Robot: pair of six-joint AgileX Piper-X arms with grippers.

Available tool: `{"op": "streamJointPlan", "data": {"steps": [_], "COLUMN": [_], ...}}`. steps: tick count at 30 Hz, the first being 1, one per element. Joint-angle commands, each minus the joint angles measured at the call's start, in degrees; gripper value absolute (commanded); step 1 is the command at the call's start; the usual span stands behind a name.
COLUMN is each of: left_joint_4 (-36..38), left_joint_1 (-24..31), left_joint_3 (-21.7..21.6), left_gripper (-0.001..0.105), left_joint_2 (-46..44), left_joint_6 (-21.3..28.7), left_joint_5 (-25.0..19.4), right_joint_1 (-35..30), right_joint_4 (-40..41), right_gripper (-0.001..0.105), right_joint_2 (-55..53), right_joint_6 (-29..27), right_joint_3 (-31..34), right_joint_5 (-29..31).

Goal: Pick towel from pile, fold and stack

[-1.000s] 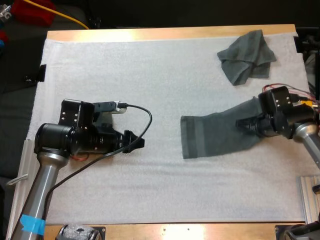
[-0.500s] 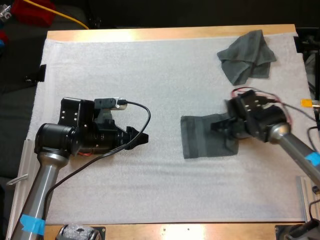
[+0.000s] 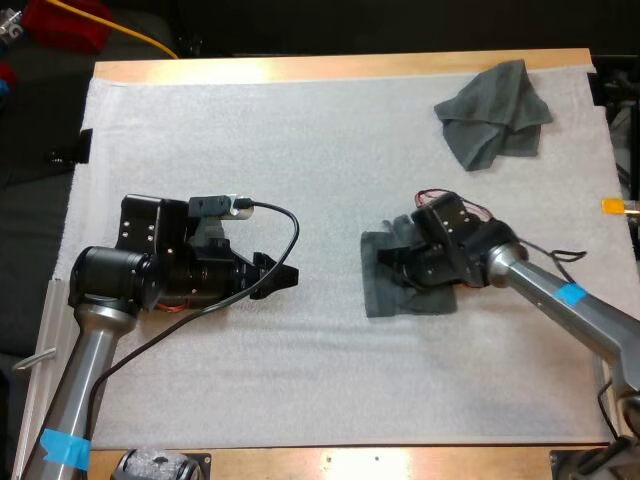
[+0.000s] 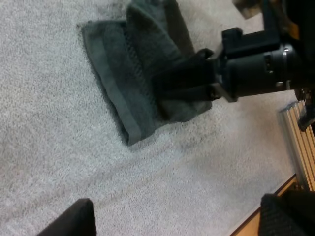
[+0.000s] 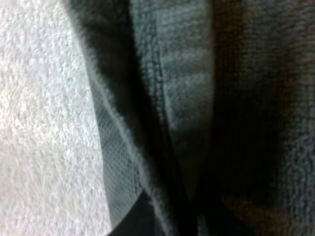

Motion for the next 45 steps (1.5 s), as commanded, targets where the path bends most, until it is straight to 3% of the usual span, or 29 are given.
{"op": "streamJointPlan", "data": {"steps": [1, 6, 9, 13, 16, 18, 25, 36, 45], "left_joint_4": [-0.29, -0.29, -0.29, -0.29, -0.29, -0.29, -0.29, -0.29, -0.29], "left_joint_1": [-0.02, -0.02, -0.02, -0.02, -0.02, -0.02, -0.02, -0.02, -0.02], "left_joint_3": [-0.09, -0.09, -0.09, -0.09, -0.09, -0.09, -0.09, -0.09, -0.09], "left_gripper": [0.066, 0.066, 0.066, 0.066, 0.066, 0.066, 0.066, 0.066, 0.066], "left_joint_2": [-0.23, -0.23, -0.23, -0.23, -0.23, -0.23, -0.23, -0.23, -0.23], "left_joint_6": [-0.08, -0.08, -0.08, -0.08, -0.08, -0.08, -0.08, -0.08, 0.02], "left_joint_5": [1.27, 3.28, 3.33, 3.33, 3.33, 3.33, 3.33, 3.33, 3.33], "right_joint_1": [0.09, 0.09, 0.09, 0.09, 0.09, 0.09, 1.86, 5.76, 5.59], "right_joint_4": [-0.76, -1.51, -2.03, -3.64, -5.49, -7.12, -8.43, -10.03, -7.95], "right_gripper": [0.001, 0.001, 0.008, 0.034, 0.063, 0.071, 0.071, 0.071, 0.071], "right_joint_2": [0.42, 2.8, 3.37, 3.17, 2.07, 1.25, -0.03, 2.99, -2.21], "right_joint_6": [0.94, 2.62, 3.38, 3.25, 2.97, 2.97, 3.33, 4.3, 3.01], "right_joint_3": [-0.51, -0.51, -0.51, -0.51, -0.63, -0.66, -0.82, -0.82, -0.82], "right_joint_5": [-1.18, -0.99, -1.16, -3.4, -5.52, -6.81, -11.35, -12.31, -8.35]}}
